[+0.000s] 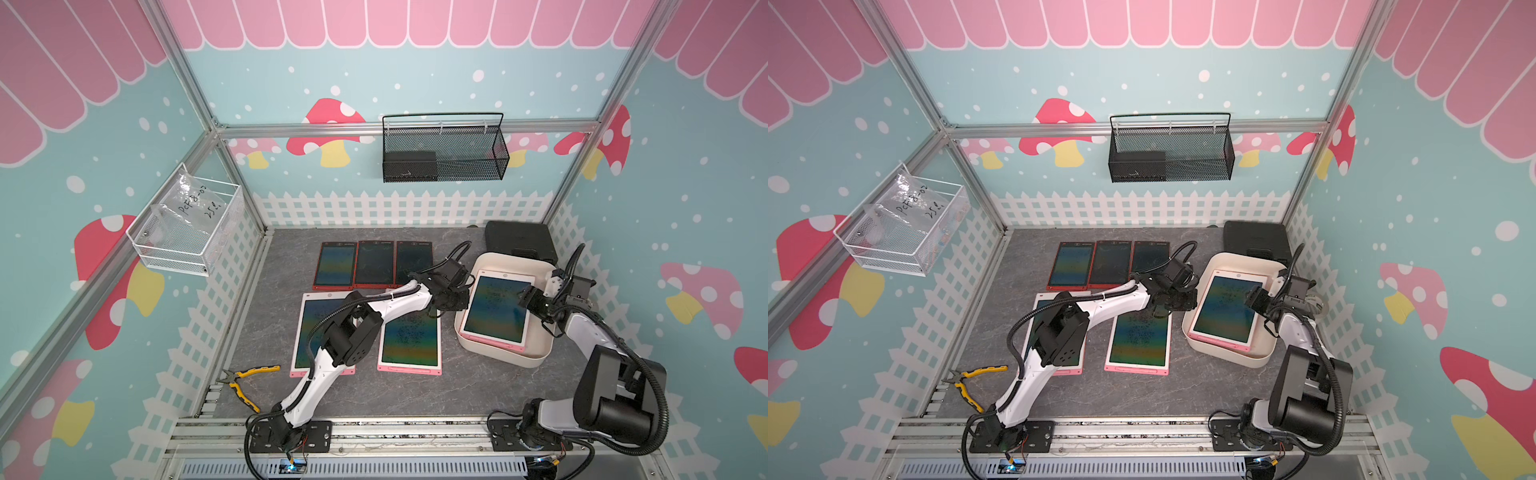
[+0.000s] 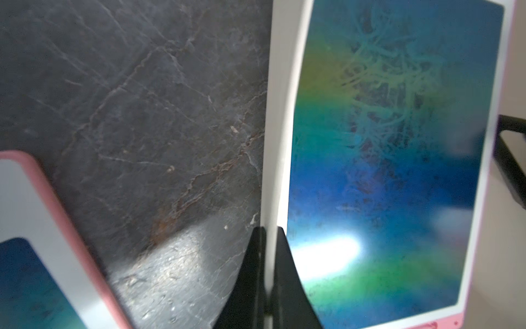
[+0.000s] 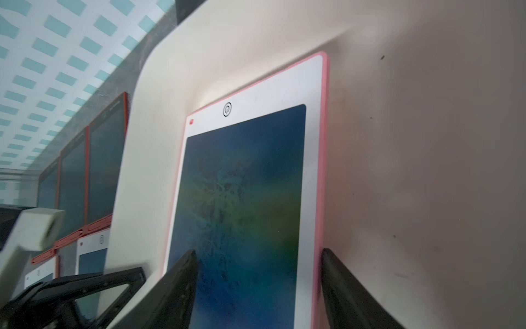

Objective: Take out the writing tablet from the storage box
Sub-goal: Pick up the writing tablet from the storage box.

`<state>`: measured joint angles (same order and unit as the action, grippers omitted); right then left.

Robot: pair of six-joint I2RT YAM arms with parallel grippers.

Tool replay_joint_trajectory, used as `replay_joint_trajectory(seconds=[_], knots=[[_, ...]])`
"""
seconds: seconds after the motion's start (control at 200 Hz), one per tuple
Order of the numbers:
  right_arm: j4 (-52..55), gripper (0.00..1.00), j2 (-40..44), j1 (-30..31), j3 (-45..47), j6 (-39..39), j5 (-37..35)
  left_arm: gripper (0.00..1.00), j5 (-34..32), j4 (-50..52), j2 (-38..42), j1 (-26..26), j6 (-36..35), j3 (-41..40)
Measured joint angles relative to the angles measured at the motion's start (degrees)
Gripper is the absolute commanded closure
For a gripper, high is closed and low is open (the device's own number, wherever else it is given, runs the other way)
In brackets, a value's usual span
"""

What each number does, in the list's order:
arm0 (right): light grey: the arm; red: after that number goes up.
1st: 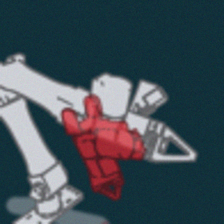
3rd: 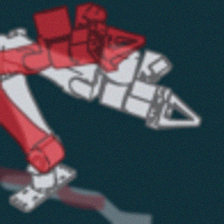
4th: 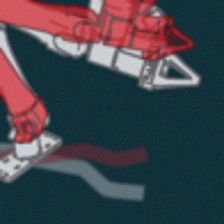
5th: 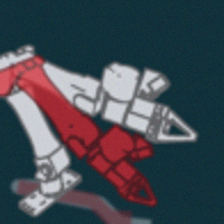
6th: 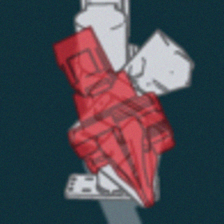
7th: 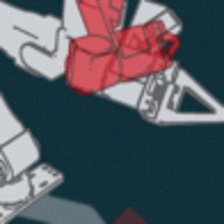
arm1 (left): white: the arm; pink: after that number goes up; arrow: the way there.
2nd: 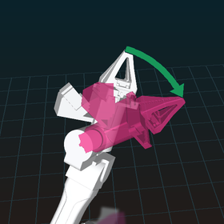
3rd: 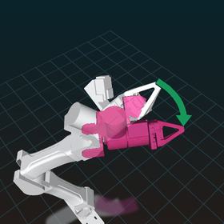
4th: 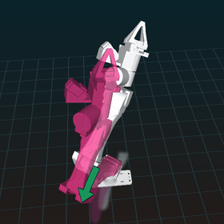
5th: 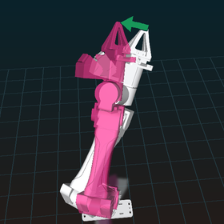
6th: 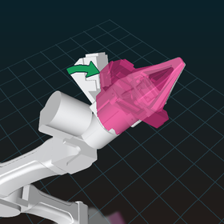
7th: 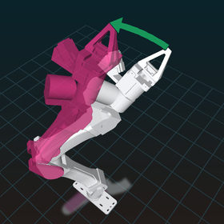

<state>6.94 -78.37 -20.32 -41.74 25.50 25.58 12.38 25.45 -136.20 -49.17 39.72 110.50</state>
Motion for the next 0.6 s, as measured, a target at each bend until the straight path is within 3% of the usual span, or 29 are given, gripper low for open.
replay_joint_trajectory(seconds=[0.145,0.335,0.6], knots=[[0.11,0.33,0.66,0.33,0.5,0.31,5.31,1.0,-0.15,-0.66,-0.59,-0.33,0.22,0.42],[0.61,0.38,0.55,0.24,1.62,0.28,7.04,1.0,-0.33,-0.79,-0.63,-0.46,0.42,0.44],[0.96,0.71,0.79,-0.76,1.64,0.24,8.5,1.0,-0.46,-0.81,-0.63,-0.52,0.7,0.46]])
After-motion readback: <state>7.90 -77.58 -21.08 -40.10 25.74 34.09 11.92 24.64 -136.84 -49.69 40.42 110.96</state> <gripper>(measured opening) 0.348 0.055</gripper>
